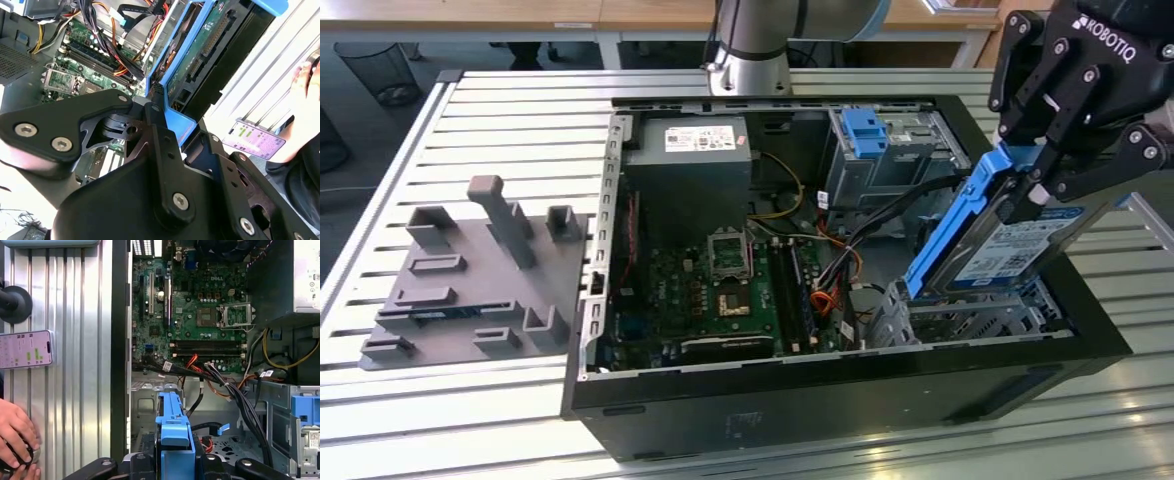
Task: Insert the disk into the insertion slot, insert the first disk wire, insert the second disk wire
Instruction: 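Insert the disk into the insertion slot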
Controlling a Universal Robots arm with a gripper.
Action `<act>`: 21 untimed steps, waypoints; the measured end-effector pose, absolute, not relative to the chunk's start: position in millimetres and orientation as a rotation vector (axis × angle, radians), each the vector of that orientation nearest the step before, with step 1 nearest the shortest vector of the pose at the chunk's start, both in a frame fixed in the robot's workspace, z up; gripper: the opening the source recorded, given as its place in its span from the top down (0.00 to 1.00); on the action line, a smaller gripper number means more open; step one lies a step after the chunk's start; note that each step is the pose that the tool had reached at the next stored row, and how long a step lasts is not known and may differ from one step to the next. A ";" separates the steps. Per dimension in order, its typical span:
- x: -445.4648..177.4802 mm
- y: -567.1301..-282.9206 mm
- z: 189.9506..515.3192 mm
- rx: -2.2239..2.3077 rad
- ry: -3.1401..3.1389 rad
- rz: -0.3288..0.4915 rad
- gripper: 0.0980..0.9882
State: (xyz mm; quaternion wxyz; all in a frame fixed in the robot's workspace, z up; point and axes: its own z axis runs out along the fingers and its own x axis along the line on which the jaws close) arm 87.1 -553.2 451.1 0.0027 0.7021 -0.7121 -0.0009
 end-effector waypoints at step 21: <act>87.0 -549.6 439.9 2.201 -2.234 -0.003 0.70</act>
